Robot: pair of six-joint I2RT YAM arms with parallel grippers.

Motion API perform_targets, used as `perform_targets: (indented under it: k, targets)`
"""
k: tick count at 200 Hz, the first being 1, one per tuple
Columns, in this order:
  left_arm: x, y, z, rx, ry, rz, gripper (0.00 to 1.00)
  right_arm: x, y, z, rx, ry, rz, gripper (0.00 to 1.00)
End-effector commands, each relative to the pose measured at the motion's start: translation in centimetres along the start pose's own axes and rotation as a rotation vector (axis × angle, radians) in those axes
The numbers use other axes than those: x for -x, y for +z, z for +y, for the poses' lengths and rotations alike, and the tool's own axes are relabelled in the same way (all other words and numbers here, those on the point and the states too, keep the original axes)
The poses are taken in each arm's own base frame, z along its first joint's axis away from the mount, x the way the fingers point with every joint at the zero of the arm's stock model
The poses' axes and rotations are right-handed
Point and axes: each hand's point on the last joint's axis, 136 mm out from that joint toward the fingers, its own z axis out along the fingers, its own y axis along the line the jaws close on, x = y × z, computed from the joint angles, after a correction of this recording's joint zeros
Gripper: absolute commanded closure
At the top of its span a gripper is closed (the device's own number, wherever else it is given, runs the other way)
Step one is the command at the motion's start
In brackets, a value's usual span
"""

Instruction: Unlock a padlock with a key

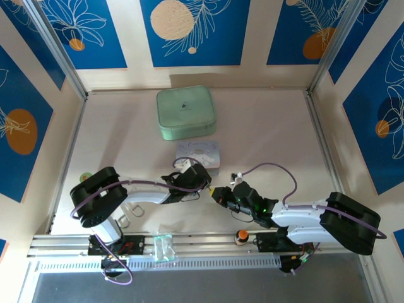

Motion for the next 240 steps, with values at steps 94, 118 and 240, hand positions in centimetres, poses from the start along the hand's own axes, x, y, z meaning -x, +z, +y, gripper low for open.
perform_targets:
  k: [94, 118, 240]
  targets:
    - [-0.2, -0.5, -2.7, -0.083, -0.044, 0.012, 0.99, 0.9, 0.3, -0.4, -0.021, -0.003, -0.043, 1.00]
    - [-0.4, -0.4, -2.8, -0.086, -0.048, 0.020, 1.00, 0.9, 0.2, -0.7, -0.025, 0.003, -0.047, 1.00]
    - [-1.4, -0.2, -3.2, -0.103, -0.058, 0.053, 1.00, 1.7, 1.0, 0.2, 0.021, 0.036, -0.074, 1.00]
